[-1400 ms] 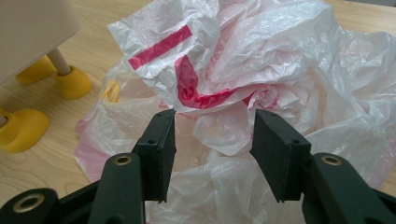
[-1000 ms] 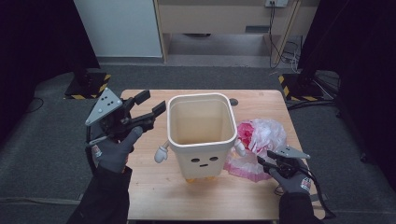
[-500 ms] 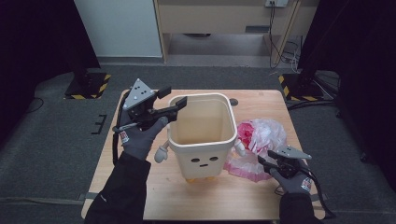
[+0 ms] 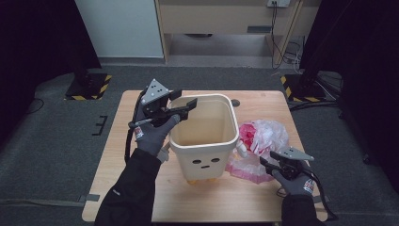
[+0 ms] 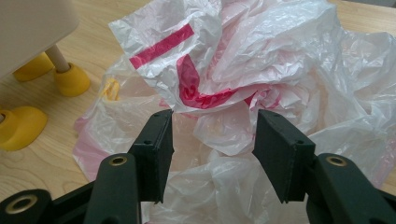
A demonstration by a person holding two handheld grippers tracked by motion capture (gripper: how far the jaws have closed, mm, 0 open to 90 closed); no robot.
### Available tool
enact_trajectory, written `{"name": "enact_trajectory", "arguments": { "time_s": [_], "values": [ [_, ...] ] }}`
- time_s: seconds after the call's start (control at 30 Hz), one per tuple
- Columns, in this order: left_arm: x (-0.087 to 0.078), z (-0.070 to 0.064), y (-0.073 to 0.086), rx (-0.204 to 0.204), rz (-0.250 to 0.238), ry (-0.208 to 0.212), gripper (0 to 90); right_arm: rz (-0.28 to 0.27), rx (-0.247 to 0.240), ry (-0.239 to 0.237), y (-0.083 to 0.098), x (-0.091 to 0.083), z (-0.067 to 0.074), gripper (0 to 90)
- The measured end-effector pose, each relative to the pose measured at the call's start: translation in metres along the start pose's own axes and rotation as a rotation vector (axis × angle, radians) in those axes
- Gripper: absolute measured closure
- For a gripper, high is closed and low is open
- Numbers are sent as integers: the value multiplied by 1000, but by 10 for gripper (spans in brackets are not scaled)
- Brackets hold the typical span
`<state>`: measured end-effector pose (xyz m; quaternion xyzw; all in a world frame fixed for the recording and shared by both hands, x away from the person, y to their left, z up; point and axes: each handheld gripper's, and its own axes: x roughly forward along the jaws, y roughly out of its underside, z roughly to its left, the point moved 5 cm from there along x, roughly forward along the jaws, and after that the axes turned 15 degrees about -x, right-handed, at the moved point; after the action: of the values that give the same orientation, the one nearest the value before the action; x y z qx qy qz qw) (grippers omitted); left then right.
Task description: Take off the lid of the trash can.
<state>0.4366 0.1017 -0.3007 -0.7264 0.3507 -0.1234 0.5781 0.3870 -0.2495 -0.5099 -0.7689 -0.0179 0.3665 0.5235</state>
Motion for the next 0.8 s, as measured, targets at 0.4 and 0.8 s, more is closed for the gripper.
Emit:
{"name": "enact_trajectory", "arguments": {
  "time_s": [0.4,0.8],
  "values": [
    [9,17,6,-15,46,-53,352,-3,6,0,0,0,0,465],
    [14,21,12,-56,134,-86,471,16,18,5,4,1,-1,459]
  ]
}}
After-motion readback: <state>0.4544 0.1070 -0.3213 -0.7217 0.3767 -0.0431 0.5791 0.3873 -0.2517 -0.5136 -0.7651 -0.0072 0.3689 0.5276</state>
